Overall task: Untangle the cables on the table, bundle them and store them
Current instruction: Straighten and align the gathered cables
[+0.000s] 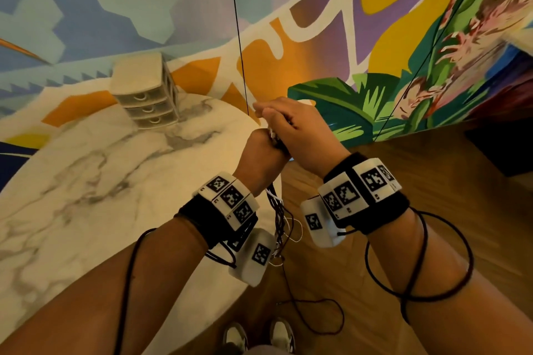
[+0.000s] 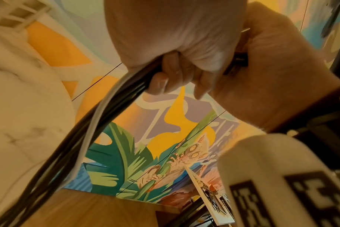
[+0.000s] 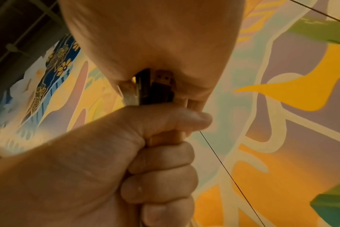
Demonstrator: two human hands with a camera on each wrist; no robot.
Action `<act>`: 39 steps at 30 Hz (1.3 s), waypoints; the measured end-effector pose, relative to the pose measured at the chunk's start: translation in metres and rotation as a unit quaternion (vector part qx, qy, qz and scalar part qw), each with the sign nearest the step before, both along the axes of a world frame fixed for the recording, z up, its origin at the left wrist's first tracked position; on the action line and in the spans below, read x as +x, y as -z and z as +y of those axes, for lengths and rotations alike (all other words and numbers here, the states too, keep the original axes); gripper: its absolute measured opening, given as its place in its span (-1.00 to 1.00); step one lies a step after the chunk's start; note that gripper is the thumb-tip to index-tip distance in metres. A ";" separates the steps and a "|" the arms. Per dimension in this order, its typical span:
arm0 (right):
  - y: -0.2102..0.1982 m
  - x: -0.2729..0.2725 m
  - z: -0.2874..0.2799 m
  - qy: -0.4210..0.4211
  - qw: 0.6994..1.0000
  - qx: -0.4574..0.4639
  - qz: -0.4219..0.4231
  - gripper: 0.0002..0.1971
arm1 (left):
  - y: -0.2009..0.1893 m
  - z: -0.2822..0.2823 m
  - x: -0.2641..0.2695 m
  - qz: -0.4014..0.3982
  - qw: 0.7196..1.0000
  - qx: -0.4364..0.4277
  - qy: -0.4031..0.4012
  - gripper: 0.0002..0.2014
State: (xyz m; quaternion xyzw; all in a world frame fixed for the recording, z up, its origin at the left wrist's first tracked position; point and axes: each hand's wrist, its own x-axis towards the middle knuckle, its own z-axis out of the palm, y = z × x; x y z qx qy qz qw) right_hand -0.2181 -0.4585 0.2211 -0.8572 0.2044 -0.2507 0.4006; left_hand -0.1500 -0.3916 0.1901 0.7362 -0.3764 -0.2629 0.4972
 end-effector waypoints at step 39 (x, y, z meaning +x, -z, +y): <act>0.089 0.026 0.033 0.205 0.977 0.055 0.027 -0.66 | -0.030 -0.012 0.030 0.370 0.916 -0.136 -0.077 -0.53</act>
